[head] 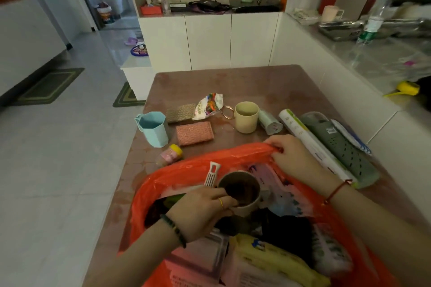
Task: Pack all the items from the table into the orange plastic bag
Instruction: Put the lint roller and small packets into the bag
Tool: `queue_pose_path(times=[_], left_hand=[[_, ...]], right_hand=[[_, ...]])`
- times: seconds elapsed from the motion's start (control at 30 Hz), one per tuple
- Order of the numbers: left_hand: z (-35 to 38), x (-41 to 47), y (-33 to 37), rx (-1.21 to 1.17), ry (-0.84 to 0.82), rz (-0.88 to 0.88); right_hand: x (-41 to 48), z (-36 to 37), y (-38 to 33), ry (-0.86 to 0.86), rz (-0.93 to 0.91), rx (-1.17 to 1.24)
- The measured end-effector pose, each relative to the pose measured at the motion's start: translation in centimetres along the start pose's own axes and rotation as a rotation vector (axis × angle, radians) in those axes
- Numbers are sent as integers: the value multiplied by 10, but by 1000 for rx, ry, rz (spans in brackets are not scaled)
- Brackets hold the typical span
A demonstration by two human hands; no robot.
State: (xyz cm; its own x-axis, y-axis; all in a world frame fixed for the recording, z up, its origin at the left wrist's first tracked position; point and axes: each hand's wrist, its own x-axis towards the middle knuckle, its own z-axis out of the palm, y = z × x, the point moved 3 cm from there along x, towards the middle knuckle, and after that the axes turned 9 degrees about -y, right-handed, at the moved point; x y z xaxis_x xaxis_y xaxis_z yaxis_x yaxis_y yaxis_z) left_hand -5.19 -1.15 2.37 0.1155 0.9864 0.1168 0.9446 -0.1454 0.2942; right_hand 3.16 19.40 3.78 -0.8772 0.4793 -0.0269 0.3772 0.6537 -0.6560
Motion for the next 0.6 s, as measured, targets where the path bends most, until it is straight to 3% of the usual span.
queue_pose_path(times=[0.13, 0.3, 0.4, 0.5, 0.6], left_hand=[[7, -5, -8, 89, -153, -178], [8, 15, -9, 66, -153, -334], [9, 19, -13, 17, -185, -417], [-4, 8, -20, -21, -87, -409], [-26, -5, -48, -167, 160, -500]], right_hand=[[-6, -1, -1, 48, 23, 88], [-8, -2, -2, 62, 35, 131], [-11, -4, -3, -23, 19, 120], [-15, -10, -5, -155, -5, 83], [-13, -21, -13, -166, -23, 81]])
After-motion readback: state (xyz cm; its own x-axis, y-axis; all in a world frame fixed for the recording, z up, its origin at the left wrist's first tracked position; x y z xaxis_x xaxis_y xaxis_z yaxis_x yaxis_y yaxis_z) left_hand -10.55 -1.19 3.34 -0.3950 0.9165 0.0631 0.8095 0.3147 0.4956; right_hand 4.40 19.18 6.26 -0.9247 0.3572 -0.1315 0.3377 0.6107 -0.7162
